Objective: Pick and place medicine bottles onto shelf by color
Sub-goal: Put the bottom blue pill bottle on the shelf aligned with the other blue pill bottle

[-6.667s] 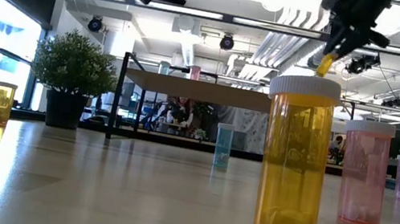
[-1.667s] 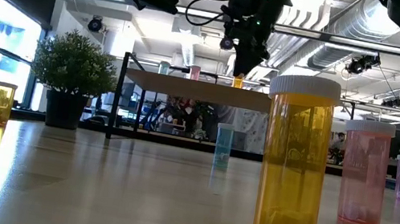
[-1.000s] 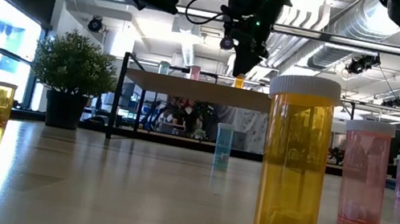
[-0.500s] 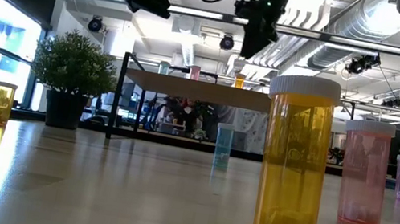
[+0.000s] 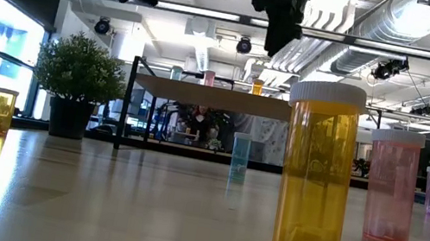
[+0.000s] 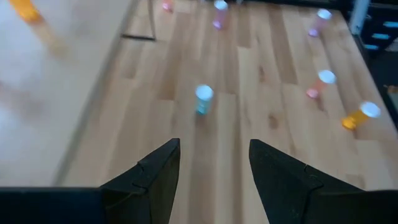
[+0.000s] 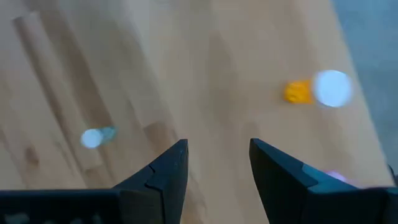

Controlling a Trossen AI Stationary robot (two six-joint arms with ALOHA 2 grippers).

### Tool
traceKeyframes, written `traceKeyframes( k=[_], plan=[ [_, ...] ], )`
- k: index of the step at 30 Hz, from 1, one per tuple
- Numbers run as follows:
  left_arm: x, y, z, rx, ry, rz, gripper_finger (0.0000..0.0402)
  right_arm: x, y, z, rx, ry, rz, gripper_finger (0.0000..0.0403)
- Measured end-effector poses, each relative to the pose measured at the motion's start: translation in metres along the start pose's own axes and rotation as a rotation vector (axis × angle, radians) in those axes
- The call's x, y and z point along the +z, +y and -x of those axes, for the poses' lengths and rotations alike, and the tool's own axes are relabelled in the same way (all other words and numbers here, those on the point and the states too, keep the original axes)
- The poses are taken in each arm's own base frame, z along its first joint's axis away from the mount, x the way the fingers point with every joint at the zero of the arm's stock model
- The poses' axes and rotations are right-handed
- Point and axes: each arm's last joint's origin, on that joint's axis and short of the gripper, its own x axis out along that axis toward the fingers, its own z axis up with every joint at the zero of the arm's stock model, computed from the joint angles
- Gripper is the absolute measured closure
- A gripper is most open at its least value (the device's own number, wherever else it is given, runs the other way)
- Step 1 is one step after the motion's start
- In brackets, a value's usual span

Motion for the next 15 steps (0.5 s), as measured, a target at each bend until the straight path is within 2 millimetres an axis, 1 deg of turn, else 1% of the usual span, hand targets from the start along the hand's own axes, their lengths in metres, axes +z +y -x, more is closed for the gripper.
traceKeyframes(
  k=[5, 9, 12, 15],
  plan=[
    [-0.024, -0.016, -0.01, -0.019, 0.035, 0.05, 0.0218, -0.003, 0.028, 0.004, 0.021, 0.018, 0.072, 0.024],
    [-0.039, -0.03, -0.009, -0.075, 0.05, 0.084, 0.0218, -0.01, 0.044, 0.005, 0.013, 0.036, 0.084, 0.024],
    [-0.048, -0.041, -0.006, -0.115, 0.056, 0.101, 0.0218, -0.02, 0.055, 0.003, 0.01, 0.035, 0.074, 0.024],
    [-0.055, -0.051, 0.0, -0.135, 0.046, 0.1, 0.0218, -0.035, 0.067, 0.002, -0.011, 0.026, 0.045, 0.024]
  ],
)
